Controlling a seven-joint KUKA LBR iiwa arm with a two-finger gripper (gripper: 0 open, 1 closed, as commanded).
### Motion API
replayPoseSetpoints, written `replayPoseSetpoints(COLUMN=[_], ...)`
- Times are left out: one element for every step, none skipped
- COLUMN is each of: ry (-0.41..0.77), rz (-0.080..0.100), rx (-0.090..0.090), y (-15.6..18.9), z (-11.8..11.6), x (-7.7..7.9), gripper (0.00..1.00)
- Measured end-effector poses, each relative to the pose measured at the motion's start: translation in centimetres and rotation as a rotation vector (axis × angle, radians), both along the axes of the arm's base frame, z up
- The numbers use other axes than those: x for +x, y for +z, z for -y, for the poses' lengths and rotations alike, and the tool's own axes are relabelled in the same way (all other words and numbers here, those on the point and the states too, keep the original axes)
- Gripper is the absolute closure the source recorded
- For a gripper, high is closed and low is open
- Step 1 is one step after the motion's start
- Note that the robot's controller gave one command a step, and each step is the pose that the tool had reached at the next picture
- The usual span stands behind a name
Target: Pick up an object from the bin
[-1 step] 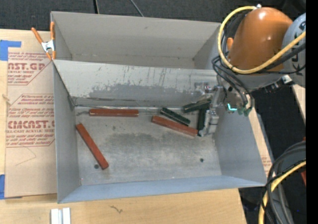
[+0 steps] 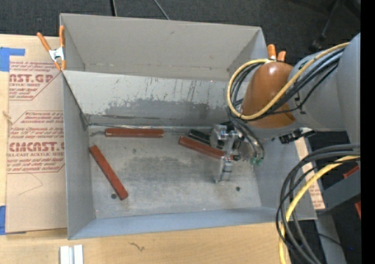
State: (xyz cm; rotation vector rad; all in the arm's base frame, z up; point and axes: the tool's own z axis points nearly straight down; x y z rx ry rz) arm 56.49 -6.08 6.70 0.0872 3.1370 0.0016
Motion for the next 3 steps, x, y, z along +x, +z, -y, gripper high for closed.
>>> replayPoseSetpoints(ry=[0.001, 0.021, 0.036], rz=[0.005, 0.008, 0.002], rx=[-0.001, -0.002, -0.001], y=[0.5, 12.5, 14.1], z=[0.0, -0.7, -2.9], x=[0.2, 1.4, 2.4], gripper=[1.0, 1.0, 1.0])
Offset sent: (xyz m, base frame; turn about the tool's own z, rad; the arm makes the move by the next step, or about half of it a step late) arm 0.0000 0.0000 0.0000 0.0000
